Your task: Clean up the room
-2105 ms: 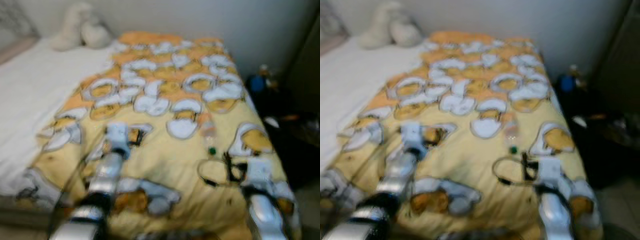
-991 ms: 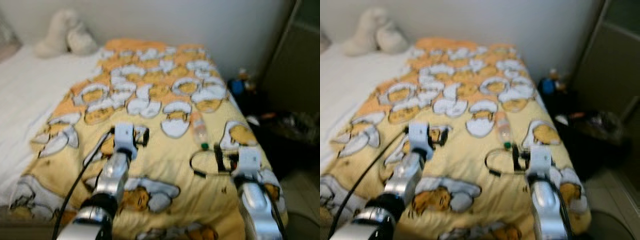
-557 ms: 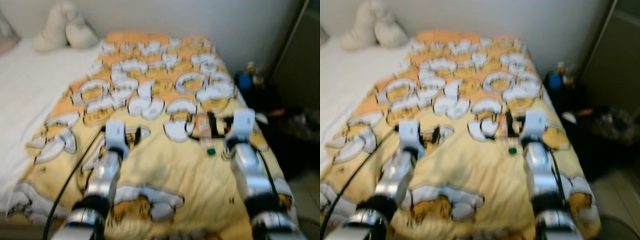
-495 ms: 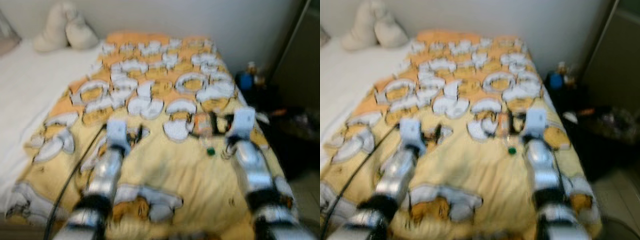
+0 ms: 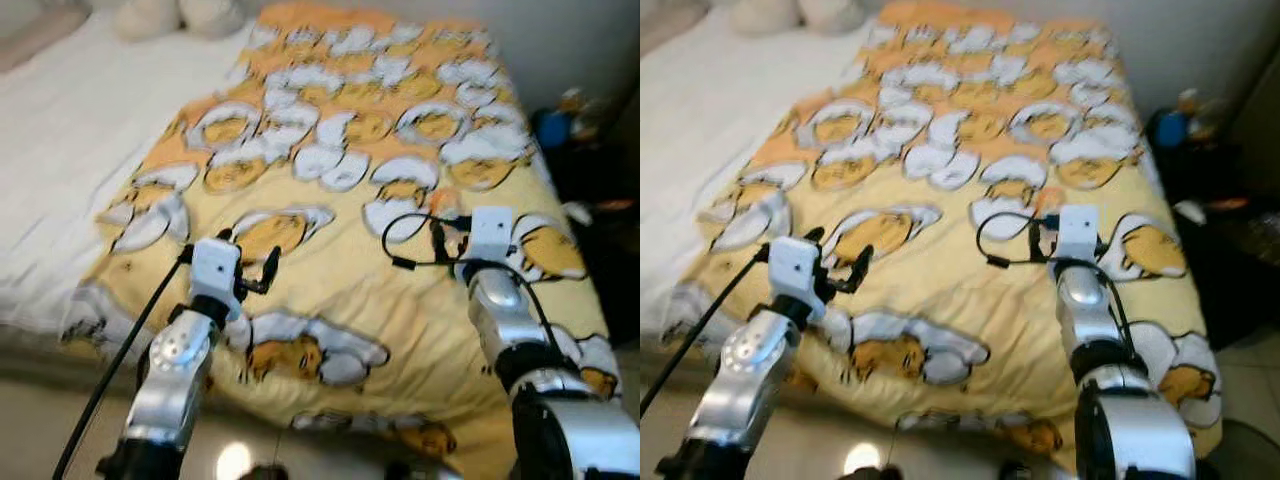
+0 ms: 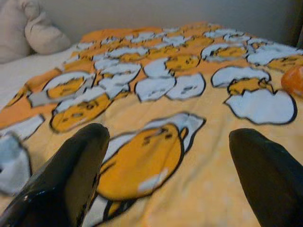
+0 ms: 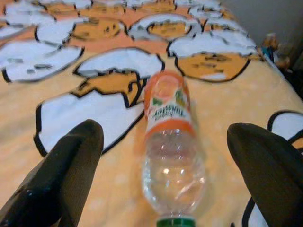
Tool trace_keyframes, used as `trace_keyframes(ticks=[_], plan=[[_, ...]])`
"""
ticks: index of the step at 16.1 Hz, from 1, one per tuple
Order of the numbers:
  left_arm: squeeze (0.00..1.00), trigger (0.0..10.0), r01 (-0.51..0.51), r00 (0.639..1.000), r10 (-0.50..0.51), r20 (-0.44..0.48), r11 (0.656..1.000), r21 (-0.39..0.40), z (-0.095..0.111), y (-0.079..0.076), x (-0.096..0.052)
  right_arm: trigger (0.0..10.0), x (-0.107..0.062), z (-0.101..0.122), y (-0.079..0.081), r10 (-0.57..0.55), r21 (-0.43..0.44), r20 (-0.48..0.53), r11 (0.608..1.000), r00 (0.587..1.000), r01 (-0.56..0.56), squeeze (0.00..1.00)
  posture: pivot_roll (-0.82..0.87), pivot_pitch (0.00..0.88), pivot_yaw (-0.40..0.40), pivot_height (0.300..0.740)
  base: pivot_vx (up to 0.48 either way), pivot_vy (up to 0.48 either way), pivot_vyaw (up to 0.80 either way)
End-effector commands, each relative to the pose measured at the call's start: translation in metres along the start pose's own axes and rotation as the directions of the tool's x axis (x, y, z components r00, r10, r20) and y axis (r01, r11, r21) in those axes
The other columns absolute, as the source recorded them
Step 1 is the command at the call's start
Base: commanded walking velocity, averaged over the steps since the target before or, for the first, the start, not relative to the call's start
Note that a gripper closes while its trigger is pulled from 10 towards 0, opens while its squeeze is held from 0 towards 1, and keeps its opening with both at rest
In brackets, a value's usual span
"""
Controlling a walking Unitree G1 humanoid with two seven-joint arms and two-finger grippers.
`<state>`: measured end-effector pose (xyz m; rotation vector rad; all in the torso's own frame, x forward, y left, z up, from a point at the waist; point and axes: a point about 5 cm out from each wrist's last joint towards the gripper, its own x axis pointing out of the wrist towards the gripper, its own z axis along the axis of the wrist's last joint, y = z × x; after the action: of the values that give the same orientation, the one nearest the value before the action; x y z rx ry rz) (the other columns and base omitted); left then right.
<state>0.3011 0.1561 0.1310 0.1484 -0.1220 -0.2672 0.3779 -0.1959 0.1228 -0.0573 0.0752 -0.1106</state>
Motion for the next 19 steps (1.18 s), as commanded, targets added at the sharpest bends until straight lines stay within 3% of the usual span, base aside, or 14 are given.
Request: trace_keyframes(ticks=[1,3,6,8,13,14,19], plan=[[0.0,10.0,0.013,1.0,-0.013,-0.02,1.0,0.002,0.002,-0.004,-0.008,10.0,0.005,0.012,-0.01,-0.036,-0.011,0.021,0.999,0.999,0.037,0.0,0.29,0.303,0.047,0.74,0.0,0.0,0.0],[0.0,10.0,0.005,0.999,-0.004,-0.051,1.0,0.002,0.0,-0.005,-0.021,10.0,0.009,0.019,-0.012,-0.051,-0.004,0.02,0.999,0.998,0.051,0.0,0.31,0.323,0.033,0.74,0.0,0.0,0.0],[0.0,10.0,-0.003,0.997,0.005,-0.076,1.0,0.017,0.001,-0.004,-0.027,10.0,0.012,0.023,-0.016,-0.1,0.033,-0.005,0.994,0.995,0.1,0.0,0.32,0.336,0.022,0.74,0.0,0.0,0.0],[0.0,10.0,-0.041,0.994,0.044,-0.102,0.999,0.032,0.003,0.005,-0.033,10.0,0.009,0.008,-0.018,-0.102,0.128,-0.106,0.985,0.989,0.115,0.0,0.34,0.353,0.02,0.74,0.0,0.0,0.0],[0.0,10.0,-0.052,0.989,0.058,-0.135,0.998,0.046,0.004,0.011,-0.039,10.0,0.004,-0.014,-0.008,-0.037,0.218,-0.236,0.972,0.971,0.09,0.0,0.36,0.38,0.029,0.74,0.0,0.0,0.0],[0.0,10.0,-0.051,0.989,0.057,-0.134,0.998,0.045,0.006,0.01,-0.038,0.0,0.004,-0.014,-0.005,-0.017,0.204,-0.237,0.977,0.971,0.066,0.0,0.36,0.375,0.027,0.74,0.0,0.0,0.0],[0.0,10.0,-0.051,0.99,0.055,-0.127,0.998,0.034,0.003,0.007,-0.022,0.0,0.009,0.0,-0.009,-0.013,0.143,-0.183,0.989,0.983,0.04,0.0,0.31,0.307,0.012,0.74,0.0,0.0,0.0]])
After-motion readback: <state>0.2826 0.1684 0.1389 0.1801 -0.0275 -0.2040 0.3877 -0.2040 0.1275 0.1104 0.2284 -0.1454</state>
